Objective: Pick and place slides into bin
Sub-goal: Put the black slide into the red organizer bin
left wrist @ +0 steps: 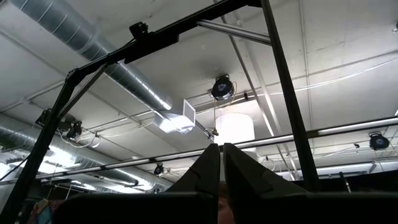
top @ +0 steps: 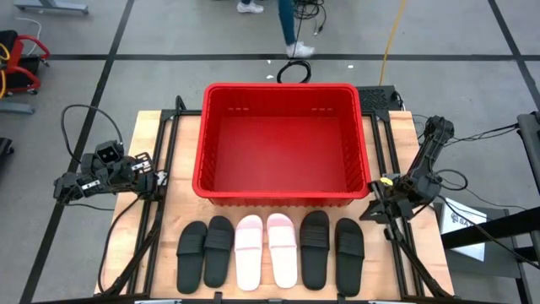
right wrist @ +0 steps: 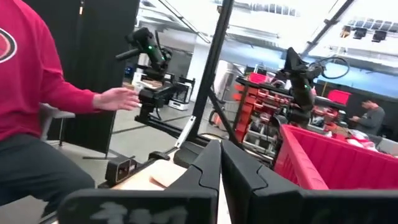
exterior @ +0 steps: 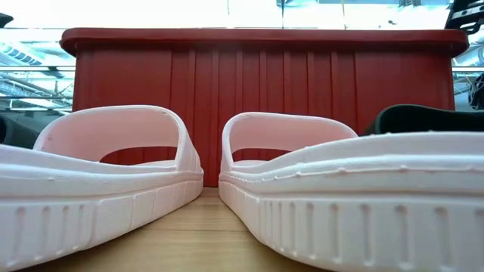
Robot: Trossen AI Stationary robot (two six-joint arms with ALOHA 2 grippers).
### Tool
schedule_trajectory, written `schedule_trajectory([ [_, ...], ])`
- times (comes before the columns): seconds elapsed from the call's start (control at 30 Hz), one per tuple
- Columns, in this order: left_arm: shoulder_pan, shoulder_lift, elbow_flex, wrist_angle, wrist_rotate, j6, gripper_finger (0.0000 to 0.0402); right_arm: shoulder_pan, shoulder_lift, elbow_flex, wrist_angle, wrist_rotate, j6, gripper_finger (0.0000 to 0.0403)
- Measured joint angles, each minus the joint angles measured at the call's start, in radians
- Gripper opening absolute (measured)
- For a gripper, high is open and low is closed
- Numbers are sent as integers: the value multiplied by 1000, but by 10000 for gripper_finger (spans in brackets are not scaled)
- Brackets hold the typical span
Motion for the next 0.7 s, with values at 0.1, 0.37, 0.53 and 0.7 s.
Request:
schedule_trajectory([
  [0.1, 0, 0, 0, 0, 0, 0, 26, 0, 0, 0, 17, -47, 2, 4],
  [0.37, 0, 0, 0, 0, 0, 0, 26, 0, 0, 0, 56, -103, -32, 4],
  [0.53, 0, 0, 0, 0, 0, 0, 26, 0, 0, 0, 46, -104, -23, 4],
  [0.7, 0, 0, 0, 0, 0, 0, 26, 0, 0, 0, 46, -104, 1, 4],
])
